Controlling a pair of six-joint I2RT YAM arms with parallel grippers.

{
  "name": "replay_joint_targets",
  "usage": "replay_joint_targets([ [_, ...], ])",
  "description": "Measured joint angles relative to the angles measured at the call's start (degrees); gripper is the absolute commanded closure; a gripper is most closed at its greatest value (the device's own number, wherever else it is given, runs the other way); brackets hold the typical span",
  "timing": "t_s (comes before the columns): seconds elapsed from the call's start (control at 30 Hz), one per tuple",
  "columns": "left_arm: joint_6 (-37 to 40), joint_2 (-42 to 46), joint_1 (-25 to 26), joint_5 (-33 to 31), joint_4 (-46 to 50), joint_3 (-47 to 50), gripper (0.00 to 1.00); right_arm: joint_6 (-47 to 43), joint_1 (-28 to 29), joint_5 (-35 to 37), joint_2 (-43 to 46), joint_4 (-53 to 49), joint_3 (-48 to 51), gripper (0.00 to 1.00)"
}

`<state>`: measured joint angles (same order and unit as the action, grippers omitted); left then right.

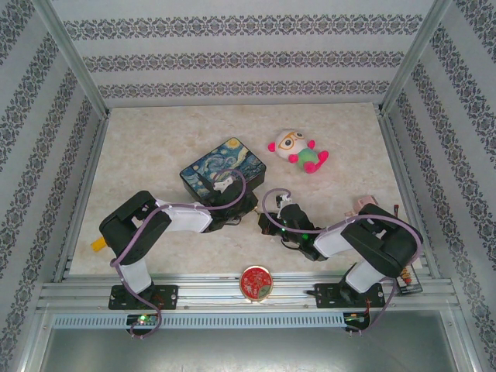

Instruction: Unlock the padlock with the key

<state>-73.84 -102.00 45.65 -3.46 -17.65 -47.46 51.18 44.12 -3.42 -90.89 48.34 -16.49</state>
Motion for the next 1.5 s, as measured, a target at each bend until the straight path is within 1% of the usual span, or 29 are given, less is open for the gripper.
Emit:
replay_joint_targets([
  [0.47,0.0,0.0,-0.1,0.1,-1.9,0.8,0.76,1.3,-0.1,0.1,-3.4,4.4,0.1,1.00],
  [1.1,-1.3,-0.3,-0.4,0.5,-5.7,1.6,0.77,1.5,-0.2,1.3,-2.7,7.6,1.7,1.00],
  [1.23,-1.6,-0.3,-0.4,0.5,-6.2,1.8,0.80,1.5,-0.5,1.6,-2.7,7.6,1.7,1.00],
  [1.5,-1.7,-0.3,-0.4,0.7,-7.3,2.1,0.80,1.6,-0.5,2.4,-2.2,7.8,2.3,1.00],
])
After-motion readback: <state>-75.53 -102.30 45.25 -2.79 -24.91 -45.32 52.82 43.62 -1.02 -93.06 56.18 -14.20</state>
